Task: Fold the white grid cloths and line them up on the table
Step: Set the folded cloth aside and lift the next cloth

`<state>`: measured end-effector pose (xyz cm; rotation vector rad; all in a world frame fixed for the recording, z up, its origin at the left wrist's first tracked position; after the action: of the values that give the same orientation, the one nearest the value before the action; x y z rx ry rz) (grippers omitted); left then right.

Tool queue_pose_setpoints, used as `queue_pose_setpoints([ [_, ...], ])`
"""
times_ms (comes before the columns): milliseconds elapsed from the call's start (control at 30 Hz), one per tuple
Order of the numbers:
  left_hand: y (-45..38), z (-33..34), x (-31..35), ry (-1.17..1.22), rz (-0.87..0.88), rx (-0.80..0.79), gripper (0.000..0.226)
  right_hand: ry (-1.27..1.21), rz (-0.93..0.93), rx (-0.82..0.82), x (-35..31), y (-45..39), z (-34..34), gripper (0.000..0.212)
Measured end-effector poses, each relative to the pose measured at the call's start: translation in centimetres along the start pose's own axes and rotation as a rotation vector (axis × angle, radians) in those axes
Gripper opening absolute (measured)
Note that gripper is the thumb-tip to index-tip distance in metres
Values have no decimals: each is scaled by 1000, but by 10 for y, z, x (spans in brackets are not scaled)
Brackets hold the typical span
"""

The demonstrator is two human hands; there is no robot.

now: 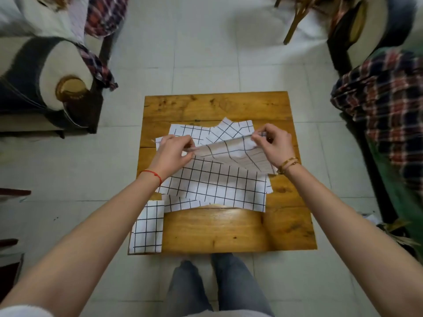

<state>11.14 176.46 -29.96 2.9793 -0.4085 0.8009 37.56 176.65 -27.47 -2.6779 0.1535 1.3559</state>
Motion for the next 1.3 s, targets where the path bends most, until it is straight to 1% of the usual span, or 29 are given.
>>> queue_pose_setpoints([
  [167, -4, -45, 20, -55, 8, 80, 2, 11, -12, 60, -13, -15, -51, 11],
  [367, 4, -98, 46, -3, 65, 212, 4, 187, -121, 110, -31, -9, -100, 15],
  [467, 15, -112, 55, -27, 60, 246, 6, 279, -199, 106, -40, 1, -112, 12],
  [600, 29, -127, 61, -14, 64, 252, 9, 357, -266, 96, -51, 12, -121, 10],
  [733, 40, -147, 68, -10, 93, 259, 13, 387, -296, 93, -63, 21, -126, 9],
  [967, 60, -188, 70, -16, 154, 254, 17, 349, -342, 107, -98, 34, -137, 8],
  [1133, 71, -217, 66, 17, 168, 260, 17, 291, -360, 152, -122, 40, -151, 8],
  [1300, 77, -237, 59, 78, 155, 218, 16, 263, -370, 38, -139, 47, -154, 13],
])
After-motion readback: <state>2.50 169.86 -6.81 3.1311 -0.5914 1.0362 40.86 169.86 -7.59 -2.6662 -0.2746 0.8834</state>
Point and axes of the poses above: each hand's wrist, its own y-axis away from the middle knuckle, its own z-axis out of the palm, x = y × z, the point moved 9 cm from there along -y, towards the middle knuckle, and after that the axes turned 7 degrees about x, right-handed, at the moved point
